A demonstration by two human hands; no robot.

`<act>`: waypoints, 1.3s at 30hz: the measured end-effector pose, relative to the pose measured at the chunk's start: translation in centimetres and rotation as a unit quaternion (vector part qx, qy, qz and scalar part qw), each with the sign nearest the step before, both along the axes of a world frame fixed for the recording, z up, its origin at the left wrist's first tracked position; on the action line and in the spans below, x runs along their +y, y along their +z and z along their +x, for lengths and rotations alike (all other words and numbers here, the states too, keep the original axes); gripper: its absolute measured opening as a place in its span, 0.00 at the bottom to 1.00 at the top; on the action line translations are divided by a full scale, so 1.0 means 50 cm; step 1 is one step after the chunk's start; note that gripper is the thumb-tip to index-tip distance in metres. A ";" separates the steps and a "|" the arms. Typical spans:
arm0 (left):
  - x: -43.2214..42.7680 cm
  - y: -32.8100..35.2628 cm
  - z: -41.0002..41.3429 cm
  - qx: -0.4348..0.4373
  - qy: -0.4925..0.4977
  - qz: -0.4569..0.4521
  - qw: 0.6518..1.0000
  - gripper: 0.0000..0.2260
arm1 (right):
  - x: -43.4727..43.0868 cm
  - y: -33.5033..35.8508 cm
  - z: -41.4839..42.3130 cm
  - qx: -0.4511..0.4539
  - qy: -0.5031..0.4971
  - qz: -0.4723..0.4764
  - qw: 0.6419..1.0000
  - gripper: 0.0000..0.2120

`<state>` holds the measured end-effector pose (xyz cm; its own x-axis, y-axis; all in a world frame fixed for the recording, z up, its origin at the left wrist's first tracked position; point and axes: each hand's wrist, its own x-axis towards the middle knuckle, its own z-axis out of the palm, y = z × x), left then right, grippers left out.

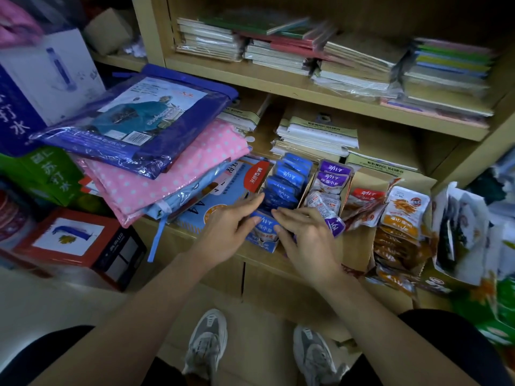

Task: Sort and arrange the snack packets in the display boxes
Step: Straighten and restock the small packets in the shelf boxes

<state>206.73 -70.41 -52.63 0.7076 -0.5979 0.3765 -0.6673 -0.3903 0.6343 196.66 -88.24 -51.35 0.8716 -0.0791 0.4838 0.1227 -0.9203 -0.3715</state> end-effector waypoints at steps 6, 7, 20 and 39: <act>0.003 -0.008 0.014 0.009 0.002 0.030 1.000 0.26 | -0.004 0.008 -0.003 0.102 -0.066 0.124 0.985 0.38; 0.000 -0.006 0.009 0.046 0.003 0.023 0.999 0.29 | -0.002 0.009 -0.001 0.155 -0.064 0.112 0.980 0.42; -0.022 0.016 0.000 0.208 -0.028 -0.048 0.977 0.26 | -0.025 0.033 0.010 0.231 -0.023 0.088 0.969 0.48; 0.038 0.057 0.006 0.080 -0.074 0.000 0.994 0.20 | -0.141 0.075 0.002 0.147 -0.014 0.107 0.983 0.22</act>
<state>207.05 -68.52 -49.77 0.6630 -0.6997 0.2660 -0.6075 -0.2953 0.7374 196.76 -95.29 -47.58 0.9674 -0.1777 0.1804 -0.0434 -0.8181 -0.5734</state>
